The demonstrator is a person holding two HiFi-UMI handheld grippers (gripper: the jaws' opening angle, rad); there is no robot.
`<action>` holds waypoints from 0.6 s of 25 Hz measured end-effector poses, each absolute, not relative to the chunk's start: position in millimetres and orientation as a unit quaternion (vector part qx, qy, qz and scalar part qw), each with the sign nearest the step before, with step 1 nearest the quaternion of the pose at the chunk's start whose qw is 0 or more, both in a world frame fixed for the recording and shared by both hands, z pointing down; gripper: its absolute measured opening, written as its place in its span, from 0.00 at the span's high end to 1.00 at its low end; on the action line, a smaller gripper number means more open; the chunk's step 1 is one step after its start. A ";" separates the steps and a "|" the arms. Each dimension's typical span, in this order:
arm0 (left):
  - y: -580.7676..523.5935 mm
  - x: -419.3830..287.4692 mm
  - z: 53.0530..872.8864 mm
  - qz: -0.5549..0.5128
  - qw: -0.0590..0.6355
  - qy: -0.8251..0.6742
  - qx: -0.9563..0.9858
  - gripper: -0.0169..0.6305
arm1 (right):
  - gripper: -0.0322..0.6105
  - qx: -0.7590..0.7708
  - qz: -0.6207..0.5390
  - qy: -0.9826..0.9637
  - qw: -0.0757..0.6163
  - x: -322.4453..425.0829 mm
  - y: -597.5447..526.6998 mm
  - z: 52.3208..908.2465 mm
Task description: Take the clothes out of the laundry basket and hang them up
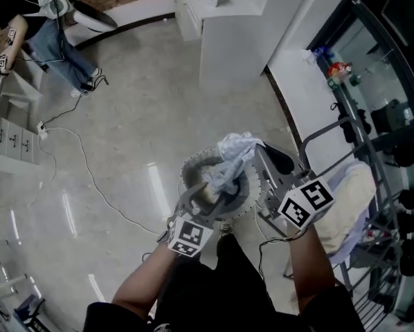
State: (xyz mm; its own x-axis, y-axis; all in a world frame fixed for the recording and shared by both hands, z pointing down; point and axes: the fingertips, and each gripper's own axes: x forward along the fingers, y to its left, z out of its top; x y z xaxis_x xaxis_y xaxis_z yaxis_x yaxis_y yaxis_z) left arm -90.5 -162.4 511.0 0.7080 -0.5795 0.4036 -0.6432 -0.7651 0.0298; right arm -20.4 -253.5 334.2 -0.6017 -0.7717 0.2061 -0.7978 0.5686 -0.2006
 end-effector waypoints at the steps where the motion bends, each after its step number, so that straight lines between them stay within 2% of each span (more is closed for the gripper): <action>1: -166.1 -88.0 507.7 0.190 0.081 -0.331 0.921 0.63 | 0.93 0.444 0.128 -0.886 0.042 -20.2 -254.2 317.6; 15: -210.8 -73.9 457.9 0.204 0.037 -0.338 0.918 0.62 | 0.93 0.434 0.014 -0.901 -0.015 -29.2 -236.1 126.8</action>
